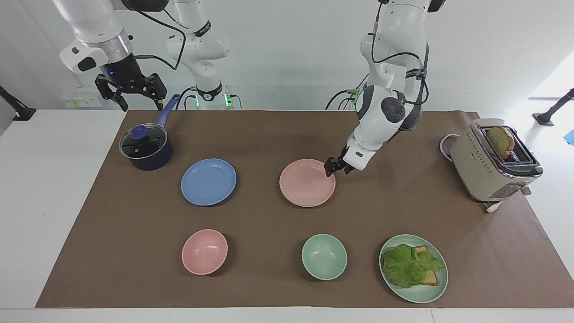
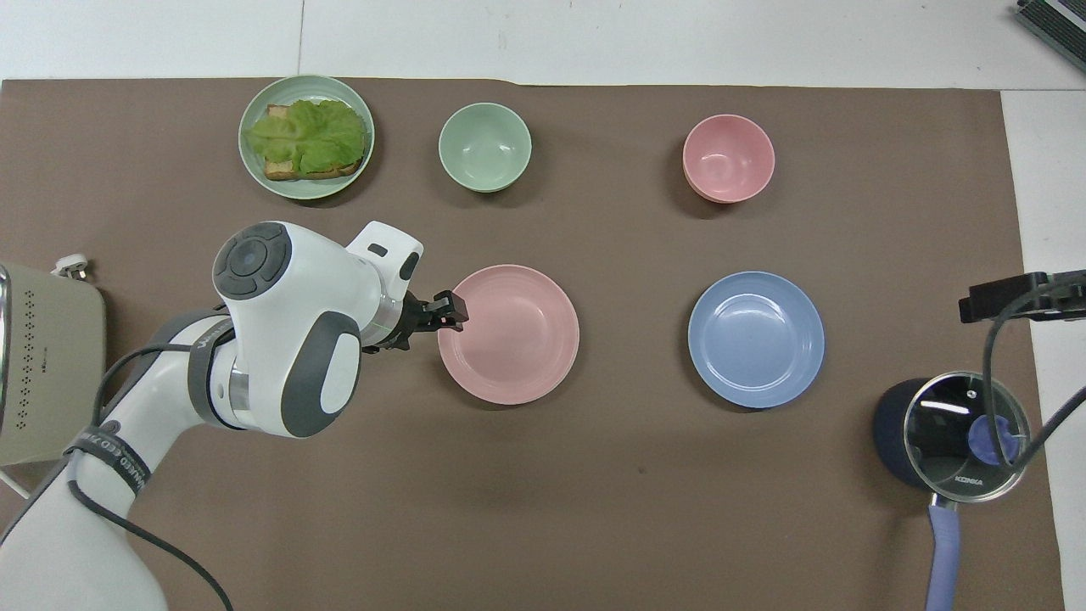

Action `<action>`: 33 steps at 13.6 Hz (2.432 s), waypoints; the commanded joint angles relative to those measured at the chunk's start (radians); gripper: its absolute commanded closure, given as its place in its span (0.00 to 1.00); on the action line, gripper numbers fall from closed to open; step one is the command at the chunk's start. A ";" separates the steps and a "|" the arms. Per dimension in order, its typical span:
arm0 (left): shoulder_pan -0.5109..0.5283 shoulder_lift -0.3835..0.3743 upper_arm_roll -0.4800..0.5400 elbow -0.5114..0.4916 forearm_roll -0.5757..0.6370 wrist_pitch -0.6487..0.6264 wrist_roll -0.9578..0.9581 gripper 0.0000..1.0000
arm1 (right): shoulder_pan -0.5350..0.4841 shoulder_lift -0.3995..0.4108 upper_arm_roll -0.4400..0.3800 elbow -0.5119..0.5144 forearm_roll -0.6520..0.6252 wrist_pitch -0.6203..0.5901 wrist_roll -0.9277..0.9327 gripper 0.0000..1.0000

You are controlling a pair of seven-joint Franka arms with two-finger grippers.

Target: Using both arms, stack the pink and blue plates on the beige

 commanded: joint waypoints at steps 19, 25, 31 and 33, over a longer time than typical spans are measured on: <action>0.378 -0.059 0.025 0.522 0.326 -0.717 0.436 0.00 | -0.013 -0.001 0.008 0.001 0.002 0.004 -0.018 0.00; 0.380 -0.129 0.020 0.516 0.326 -0.709 0.431 0.00 | -0.013 -0.001 0.008 0.001 0.002 0.004 -0.018 0.00; 0.378 -0.129 0.019 0.515 0.320 -0.704 0.430 0.00 | -0.013 -0.001 0.008 0.001 0.002 0.004 -0.018 0.00; 0.380 -0.129 0.020 0.515 0.320 -0.706 0.430 0.00 | -0.013 -0.001 0.008 0.001 0.002 0.004 -0.018 0.00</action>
